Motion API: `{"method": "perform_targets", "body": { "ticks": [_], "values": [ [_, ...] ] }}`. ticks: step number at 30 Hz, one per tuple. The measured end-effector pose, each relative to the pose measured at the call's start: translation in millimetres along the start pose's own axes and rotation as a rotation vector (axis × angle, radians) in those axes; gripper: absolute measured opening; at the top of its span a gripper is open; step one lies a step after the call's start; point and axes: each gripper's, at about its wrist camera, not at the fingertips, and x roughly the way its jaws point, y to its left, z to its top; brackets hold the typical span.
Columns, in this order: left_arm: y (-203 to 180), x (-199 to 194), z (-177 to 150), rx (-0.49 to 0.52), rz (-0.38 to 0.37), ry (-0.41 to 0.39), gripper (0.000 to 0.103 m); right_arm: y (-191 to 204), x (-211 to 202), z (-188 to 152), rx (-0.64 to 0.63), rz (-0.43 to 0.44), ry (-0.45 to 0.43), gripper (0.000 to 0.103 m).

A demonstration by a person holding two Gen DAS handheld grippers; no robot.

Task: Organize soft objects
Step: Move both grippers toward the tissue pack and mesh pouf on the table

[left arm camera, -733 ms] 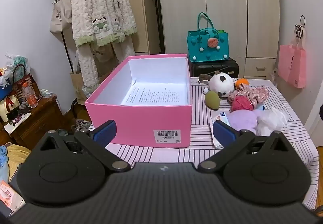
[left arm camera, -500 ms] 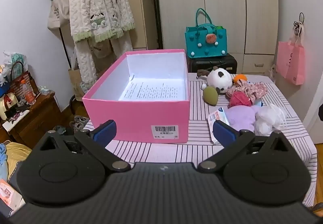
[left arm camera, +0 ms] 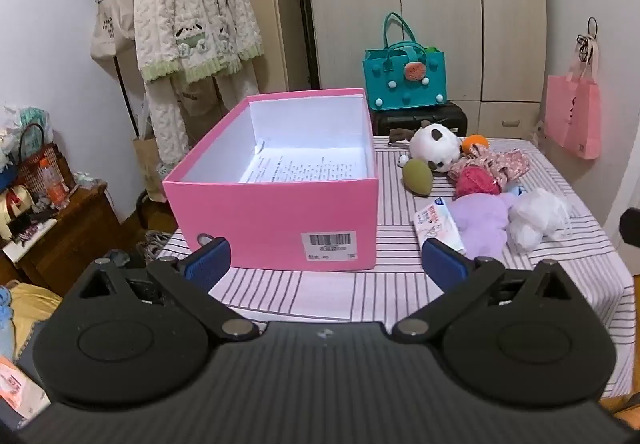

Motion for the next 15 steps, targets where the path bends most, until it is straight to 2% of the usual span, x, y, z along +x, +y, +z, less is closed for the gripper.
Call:
{"method": "perform_targets", "body": {
  "ticks": [5,9,15],
  "values": [
    [-1.3,-9.5,-6.2,0.021,0.009,-0.053,0.103,-4.1,1.3,-4.1,0.012,-0.005,0.012,0.101],
    [-2.4,-13.1,-7.5,0.024,-0.015,-0.04,0.103,-6.2,1.0,-6.1,0.014,0.005,0.015,0.101],
    [-2.2,-10.0,-8.9,0.021,-0.011,-0.019,0.103,-8.9,1.1,-9.2,0.007,0.004,0.018,0.101]
  ]
}}
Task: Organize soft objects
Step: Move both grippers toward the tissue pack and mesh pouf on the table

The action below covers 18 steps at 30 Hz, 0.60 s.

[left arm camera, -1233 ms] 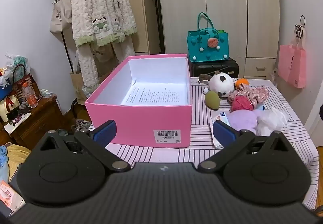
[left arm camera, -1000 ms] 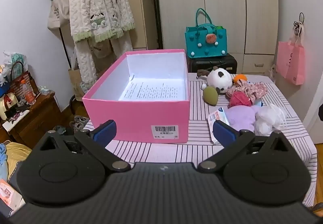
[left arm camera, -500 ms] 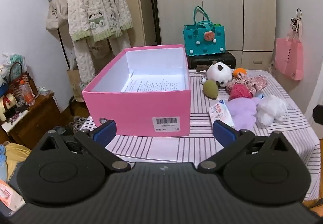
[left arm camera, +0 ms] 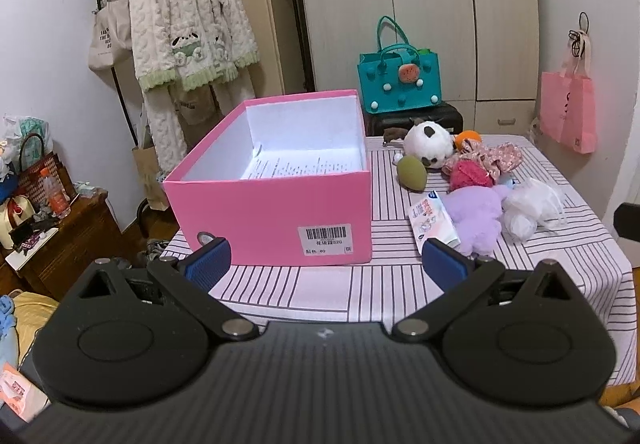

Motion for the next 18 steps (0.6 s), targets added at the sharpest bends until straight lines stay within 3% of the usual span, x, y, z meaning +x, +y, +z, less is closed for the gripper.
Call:
{"method": "perform_targets", "body": {
  "ticks": [14,18],
  "values": [
    [-0.3,4.0,-2.9,0.008,0.001,0.014,0.103,-1.1,2.5,-3.0,-0.013,0.001,-0.002,0.101],
    [1.8,6.6,-4.1,-0.024,-0.029,0.02,0.103,0.2,0.9,-7.1,-0.015,0.007,-0.013,0.101]
  ]
}}
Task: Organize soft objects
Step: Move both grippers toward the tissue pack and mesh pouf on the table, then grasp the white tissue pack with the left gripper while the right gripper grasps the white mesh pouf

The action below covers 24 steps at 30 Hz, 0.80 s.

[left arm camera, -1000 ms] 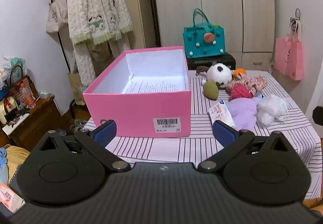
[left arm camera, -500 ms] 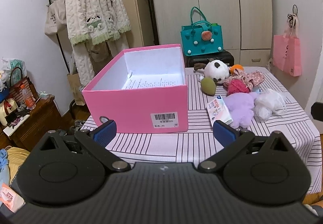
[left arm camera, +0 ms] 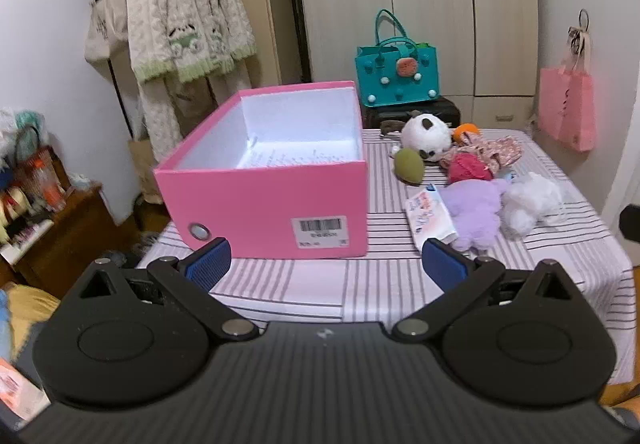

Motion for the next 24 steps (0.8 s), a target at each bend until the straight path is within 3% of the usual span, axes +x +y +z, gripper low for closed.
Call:
{"method": "perform_targets", "body": {
  "ticks": [15,24],
  "values": [
    [-3.0,0.6,-23.3,-0.028,-0.002,-0.134,0.103,-0.4,-1.0,-8.7,0.019,0.016,-0.022,0.101],
    [-2.4,5.8,-22.1,-0.033,0.008,-0.116,0.103,-6.2,4.7,-11.9,0.032,0.008,-0.011,0.101]
  ]
}}
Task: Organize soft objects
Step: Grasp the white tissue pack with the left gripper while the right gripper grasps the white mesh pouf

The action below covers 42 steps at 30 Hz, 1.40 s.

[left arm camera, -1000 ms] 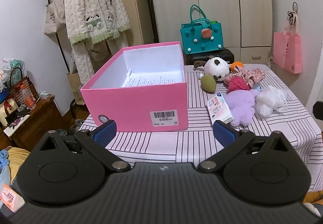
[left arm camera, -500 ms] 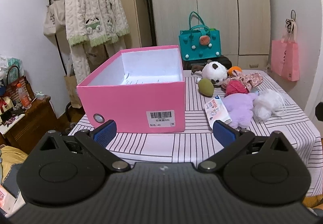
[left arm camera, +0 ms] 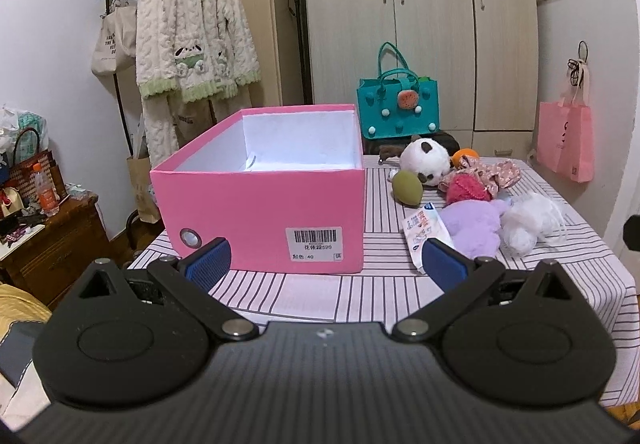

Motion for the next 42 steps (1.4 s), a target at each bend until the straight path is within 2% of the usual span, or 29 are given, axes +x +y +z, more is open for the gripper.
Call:
{"method": "perform_targets", "body": {
  "ticks": [7,11,14,18,21,24,28,30,35,39,42],
  "values": [
    [-5.3,4.5,4.9,0.051,-0.052,0.034,0.103,-10.7,19.6,-1.9,-0.051,0.055,0.042,0.101],
    [-12.1,14.9,17.4,0.047,-0.133,0.077,0.103,-26.1,30.6,-8.9,-0.045,0.058,-0.017,0.101],
    [-24.4,18.3,27.1,0.077,-0.167,0.041,0.102,-43.3,43.4,-12.5,0.001,0.086,-0.07,0.101],
    [-46.4,23.7,35.7,0.151,-0.182,-0.018,0.1,-62.0,72.8,-8.5,0.035,0.158,-0.013,0.101],
    [-58.6,34.9,38.5,0.171,-0.225,-0.028,0.096,-65.0,91.9,-5.8,0.018,0.184,0.022,0.101],
    [-69.2,56.2,39.8,0.161,-0.265,0.036,0.084,-63.0,108.5,-3.7,-0.025,0.197,0.058,0.101],
    [-78.0,97.6,38.8,0.1,-0.276,0.205,0.064,-69.6,128.0,-0.2,-0.035,0.242,0.098,0.1],
    [-81.3,111.1,37.2,0.08,-0.264,0.246,0.06,-72.7,136.4,1.8,-0.037,0.255,0.114,0.1],
    [-85.7,132.7,37.9,0.041,-0.205,0.278,0.059,-76.6,157.4,5.0,-0.037,0.277,0.15,0.1],
    [-81.5,143.3,35.4,-0.033,-0.192,0.326,0.059,-72.0,169.6,2.0,-0.064,0.293,0.174,0.1],
    [-81.5,145.9,29.5,-0.079,-0.17,0.315,0.06,-66.9,177.0,0.4,-0.104,0.297,0.184,0.1]
  ]
}}
